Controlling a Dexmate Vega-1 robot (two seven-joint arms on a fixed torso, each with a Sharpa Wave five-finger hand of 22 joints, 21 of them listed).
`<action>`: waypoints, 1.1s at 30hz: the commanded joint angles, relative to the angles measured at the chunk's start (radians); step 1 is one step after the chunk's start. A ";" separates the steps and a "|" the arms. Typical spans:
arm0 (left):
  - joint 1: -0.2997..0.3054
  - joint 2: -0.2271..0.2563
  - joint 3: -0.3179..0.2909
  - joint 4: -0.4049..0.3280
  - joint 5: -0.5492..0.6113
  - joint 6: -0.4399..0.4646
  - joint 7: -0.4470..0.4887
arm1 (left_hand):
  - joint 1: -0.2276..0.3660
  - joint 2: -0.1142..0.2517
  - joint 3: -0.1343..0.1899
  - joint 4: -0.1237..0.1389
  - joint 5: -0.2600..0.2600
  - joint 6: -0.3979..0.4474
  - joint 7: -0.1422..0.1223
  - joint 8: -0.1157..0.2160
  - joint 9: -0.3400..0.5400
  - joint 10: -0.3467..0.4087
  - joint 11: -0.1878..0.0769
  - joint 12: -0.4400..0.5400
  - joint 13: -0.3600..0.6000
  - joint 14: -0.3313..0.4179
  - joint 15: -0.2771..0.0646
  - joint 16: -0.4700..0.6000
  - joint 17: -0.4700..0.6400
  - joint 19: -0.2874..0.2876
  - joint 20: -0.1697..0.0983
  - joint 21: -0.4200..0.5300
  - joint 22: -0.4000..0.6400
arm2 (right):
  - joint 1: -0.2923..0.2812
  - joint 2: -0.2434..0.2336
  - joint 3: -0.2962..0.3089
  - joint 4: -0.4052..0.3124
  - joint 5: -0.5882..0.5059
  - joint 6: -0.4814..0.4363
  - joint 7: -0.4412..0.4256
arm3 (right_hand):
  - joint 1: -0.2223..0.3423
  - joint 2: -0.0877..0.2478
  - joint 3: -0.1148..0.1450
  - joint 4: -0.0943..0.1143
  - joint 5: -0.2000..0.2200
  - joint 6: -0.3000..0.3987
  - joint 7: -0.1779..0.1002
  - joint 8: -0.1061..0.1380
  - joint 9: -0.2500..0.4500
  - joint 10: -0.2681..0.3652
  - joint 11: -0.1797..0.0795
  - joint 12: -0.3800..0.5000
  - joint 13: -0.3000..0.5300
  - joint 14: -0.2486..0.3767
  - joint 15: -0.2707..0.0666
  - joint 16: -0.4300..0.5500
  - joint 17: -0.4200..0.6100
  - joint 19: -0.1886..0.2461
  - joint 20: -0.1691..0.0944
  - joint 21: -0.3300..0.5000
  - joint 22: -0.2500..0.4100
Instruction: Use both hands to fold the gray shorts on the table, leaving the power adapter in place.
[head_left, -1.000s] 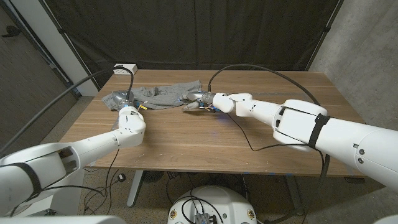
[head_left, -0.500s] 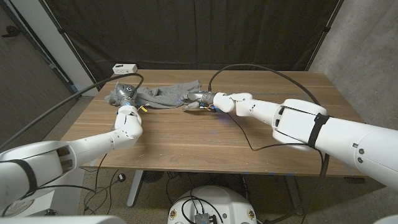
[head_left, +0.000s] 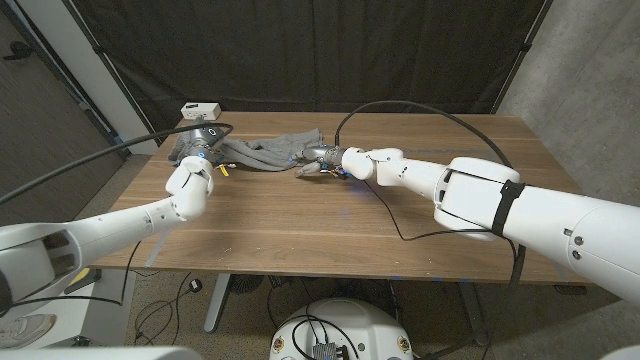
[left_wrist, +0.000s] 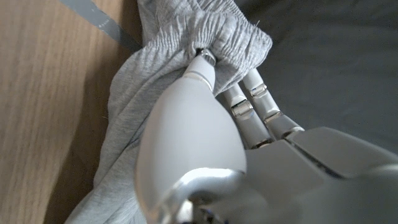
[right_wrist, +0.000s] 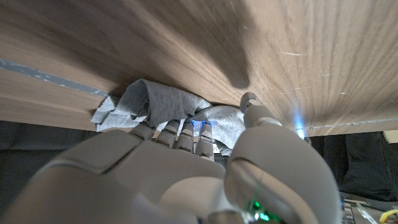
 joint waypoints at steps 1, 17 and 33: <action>0.037 0.106 -0.158 -0.087 0.199 -0.282 0.044 | -0.006 -0.005 -0.006 0.003 -0.006 0.026 -0.002 0.013 0.019 0.021 -0.001 -0.014 -0.002 0.012 -0.103 -0.009 0.011 -0.016 -0.025 0.028 -0.014 | 0.008 0.006 -0.026 0.011 0.033 -0.047 0.005 | -0.009 0.000 0.002 -0.006 0.004 0.007 0.000 0.002 0.001 0.012 -0.003 0.007 0.002 0.005 -0.014 0.005 0.002 0.008 -0.001 -0.002 0.004; 0.018 0.111 -0.266 -0.069 0.374 -0.483 0.138 | -0.022 -0.006 -0.021 0.008 0.010 0.019 -0.003 0.057 0.071 0.057 -0.004 -0.071 0.018 0.022 -0.104 -0.047 0.044 -0.057 -0.043 0.090 -0.104 | 0.014 0.006 -0.065 -0.032 0.071 -0.177 0.028 | -0.014 0.000 0.007 -0.011 0.005 0.007 0.001 -0.001 0.001 0.013 -0.003 0.006 0.002 0.005 -0.014 0.004 0.001 0.011 -0.002 -0.009 0.005; -0.105 0.095 -0.248 -0.007 0.497 -0.651 0.297 | -0.024 -0.005 -0.029 0.010 0.017 0.012 -0.004 0.081 0.091 0.069 -0.006 -0.124 0.028 0.038 -0.104 -0.087 0.061 -0.065 -0.053 0.090 -0.118 | 0.015 -0.002 -0.086 -0.067 0.089 -0.259 0.033 | -0.018 0.000 0.012 -0.015 0.005 0.007 0.001 -0.002 0.001 0.013 -0.004 0.005 0.001 0.005 -0.016 0.002 0.001 0.011 -0.004 -0.016 0.005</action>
